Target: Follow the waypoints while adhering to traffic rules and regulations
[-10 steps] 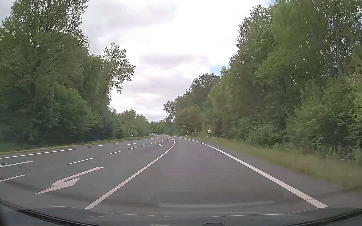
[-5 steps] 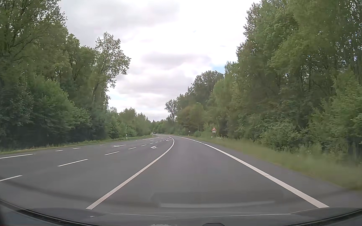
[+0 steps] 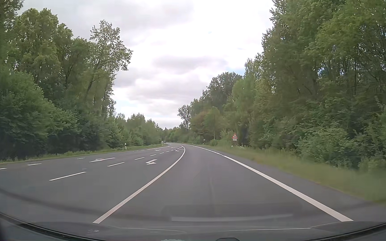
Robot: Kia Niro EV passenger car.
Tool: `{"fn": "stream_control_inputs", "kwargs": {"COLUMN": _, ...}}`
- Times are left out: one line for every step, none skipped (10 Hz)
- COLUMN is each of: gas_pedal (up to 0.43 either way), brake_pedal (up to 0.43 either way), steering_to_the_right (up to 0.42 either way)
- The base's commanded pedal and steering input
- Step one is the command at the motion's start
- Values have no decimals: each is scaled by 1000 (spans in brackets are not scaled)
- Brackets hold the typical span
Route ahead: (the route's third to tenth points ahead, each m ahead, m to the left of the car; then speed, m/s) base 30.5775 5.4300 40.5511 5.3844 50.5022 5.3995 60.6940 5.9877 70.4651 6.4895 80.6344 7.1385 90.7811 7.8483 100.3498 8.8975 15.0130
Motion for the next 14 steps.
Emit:
{"fn": "stream_control_inputs", "kwargs": {"gas_pedal": 469, "brake_pedal": 0, "steering_to_the_right": -7}}
{"fn": "stream_control_inputs", "kwargs": {"gas_pedal": 469, "brake_pedal": 0, "steering_to_the_right": -7}}
{"fn": "stream_control_inputs", "kwargs": {"gas_pedal": 469, "brake_pedal": 0, "steering_to_the_right": -7}}
{"fn": "stream_control_inputs", "kwargs": {"gas_pedal": 469, "brake_pedal": 0, "steering_to_the_right": -7}}
{"fn": "stream_control_inputs", "kwargs": {"gas_pedal": 469, "brake_pedal": 0, "steering_to_the_right": -8}}
{"fn": "stream_control_inputs", "kwargs": {"gas_pedal": 469, "brake_pedal": 0, "steering_to_the_right": -9}}
{"fn": "stream_control_inputs", "kwargs": {"gas_pedal": 469, "brake_pedal": 0, "steering_to_the_right": -9}}
{"fn": "stream_control_inputs", "kwargs": {"gas_pedal": 469, "brake_pedal": 0, "steering_to_the_right": -10}}
{"fn": "stream_control_inputs", "kwargs": {"gas_pedal": 469, "brake_pedal": 0, "steering_to_the_right": -11}}
{"fn": "stream_control_inputs", "kwargs": {"gas_pedal": 469, "brake_pedal": 0, "steering_to_the_right": -11}}
{"fn": "stream_control_inputs", "kwargs": {"gas_pedal": 469, "brake_pedal": 0, "steering_to_the_right": -11}}
{"fn": "stream_control_inputs", "kwargs": {"gas_pedal": 469, "brake_pedal": 0, "steering_to_the_right": -11}}
{"fn": "stream_control_inputs", "kwargs": {"gas_pedal": 469, "brake_pedal": 0, "steering_to_the_right": -11}}
{"fn": "stream_control_inputs", "kwargs": {"gas_pedal": 469, "brake_pedal": 0, "steering_to_the_right": -11}}
